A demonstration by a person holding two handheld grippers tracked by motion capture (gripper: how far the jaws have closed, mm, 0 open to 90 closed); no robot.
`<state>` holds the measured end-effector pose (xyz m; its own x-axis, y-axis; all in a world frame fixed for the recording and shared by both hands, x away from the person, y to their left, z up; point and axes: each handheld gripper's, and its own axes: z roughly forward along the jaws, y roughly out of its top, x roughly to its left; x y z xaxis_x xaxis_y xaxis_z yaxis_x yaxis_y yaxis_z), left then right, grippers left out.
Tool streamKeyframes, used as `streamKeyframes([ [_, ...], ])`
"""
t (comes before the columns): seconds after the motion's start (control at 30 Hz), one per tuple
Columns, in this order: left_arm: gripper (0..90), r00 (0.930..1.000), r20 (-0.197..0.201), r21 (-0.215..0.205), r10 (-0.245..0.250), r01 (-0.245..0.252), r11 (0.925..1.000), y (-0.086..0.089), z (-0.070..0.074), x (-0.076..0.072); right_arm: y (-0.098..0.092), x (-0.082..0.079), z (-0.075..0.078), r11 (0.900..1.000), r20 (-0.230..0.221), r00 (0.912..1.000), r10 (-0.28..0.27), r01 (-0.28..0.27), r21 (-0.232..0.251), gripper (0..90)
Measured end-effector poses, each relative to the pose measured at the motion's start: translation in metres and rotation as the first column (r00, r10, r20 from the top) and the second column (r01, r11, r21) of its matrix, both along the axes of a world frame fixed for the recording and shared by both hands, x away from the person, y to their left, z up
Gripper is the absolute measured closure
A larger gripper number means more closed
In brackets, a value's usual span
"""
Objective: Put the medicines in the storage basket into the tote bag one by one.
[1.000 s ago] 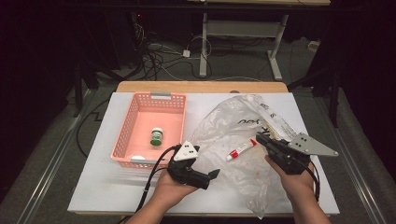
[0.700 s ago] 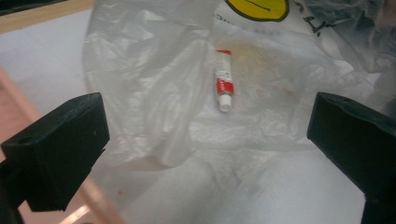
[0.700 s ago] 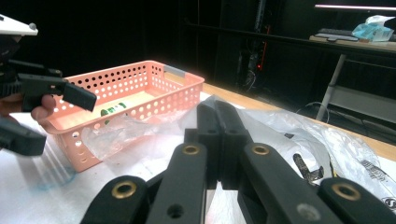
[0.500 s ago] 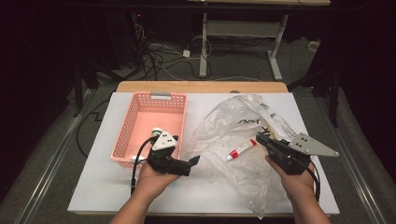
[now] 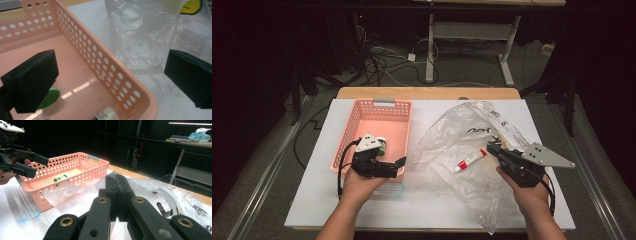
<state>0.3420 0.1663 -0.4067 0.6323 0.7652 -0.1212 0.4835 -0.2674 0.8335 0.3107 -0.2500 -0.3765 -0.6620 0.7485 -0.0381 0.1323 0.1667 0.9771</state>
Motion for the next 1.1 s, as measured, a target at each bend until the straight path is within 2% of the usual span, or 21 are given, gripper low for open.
streamKeyframes([
  [0.2, 0.0, 0.9990, -0.011, 0.016, 0.044, -0.044, 0.9989, 0.014, 0.000, 0.003, 0.000, 0.000, 0.000, 1.000, 0.002, 1.0000, -0.002, 0.002, -0.004, 90.0],
  [0.37, 0.0, 0.9963, -0.019, 0.005, 0.084, -0.084, 0.9964, 0.030, 0.000, 0.005, 0.000, -0.001, 0.000, 1.000, 0.000, 1.0000, -0.004, 0.004, -0.004, 90.0],
  [0.73, 0.0, 0.9855, -0.034, -0.003, 0.166, -0.166, 0.9861, 0.062, -0.002, 0.009, 0.000, 0.000, 0.000, 1.000, 0.003, 1.0000, -0.006, 0.006, -0.006, 90.0],
  [0.83, 0.0, 0.9830, -0.040, -0.008, 0.179, -0.179, 0.9837, 0.066, -0.002, 0.009, -0.001, 0.000, 0.000, 1.000, 0.006, 1.0000, -0.004, 0.004, -0.009, 90.0],
  [1.1, 0.0, 0.9835, -0.045, 0.000, 0.175, -0.176, 0.9845, 0.066, -0.005, 0.011, 0.000, 0.000, 0.000, 1.000, 0.006, 1.0000, -0.004, 0.004, -0.009, 90.0],
])
